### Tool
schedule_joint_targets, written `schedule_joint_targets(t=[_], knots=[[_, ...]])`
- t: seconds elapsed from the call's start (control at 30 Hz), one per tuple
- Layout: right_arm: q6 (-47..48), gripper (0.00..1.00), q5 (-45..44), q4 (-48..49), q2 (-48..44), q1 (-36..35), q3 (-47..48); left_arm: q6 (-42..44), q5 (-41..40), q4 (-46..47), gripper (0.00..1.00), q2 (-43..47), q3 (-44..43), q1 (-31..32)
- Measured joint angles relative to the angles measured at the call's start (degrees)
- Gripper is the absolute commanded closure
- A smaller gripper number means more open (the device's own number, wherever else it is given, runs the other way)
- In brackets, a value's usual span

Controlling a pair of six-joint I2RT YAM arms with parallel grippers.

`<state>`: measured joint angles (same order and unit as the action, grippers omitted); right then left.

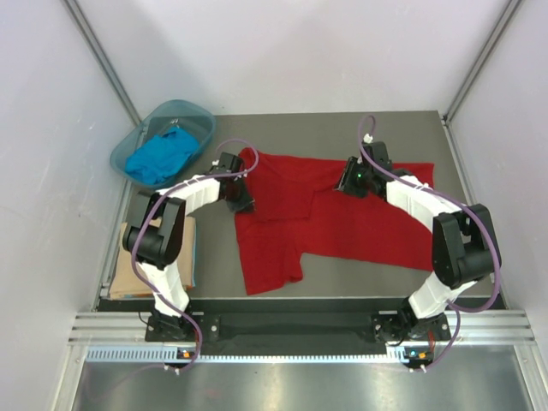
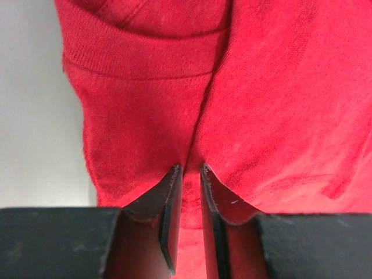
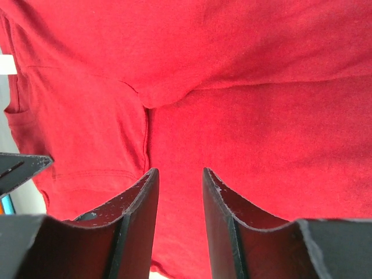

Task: Fold and stack the t-shirts
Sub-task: Fold the tshirt

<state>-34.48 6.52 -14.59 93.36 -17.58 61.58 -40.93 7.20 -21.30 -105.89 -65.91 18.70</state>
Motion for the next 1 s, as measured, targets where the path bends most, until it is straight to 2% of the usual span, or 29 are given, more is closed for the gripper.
schedule_joint_targets(t=[0.27, 0.77, 1.0], knots=[[0.0, 0.64, -0.9, 0.0, 0.0, 0.0, 0.0, -1.0, -4.3, -3.1, 1.00, -0.9, -2.5, 1.6], [0.0, 0.61, -0.7, 0.3, 0.0, -0.4, -0.1, -2.0, -12.5, -11.7, 1.00, -0.9, -8.7, 5.7], [-3.2, 0.55, -1.8, 2.2, 0.3, -6.0, -0.7, -3.2, -12.9, -12.7, 1.00, -0.9, -8.7, 6.1]])
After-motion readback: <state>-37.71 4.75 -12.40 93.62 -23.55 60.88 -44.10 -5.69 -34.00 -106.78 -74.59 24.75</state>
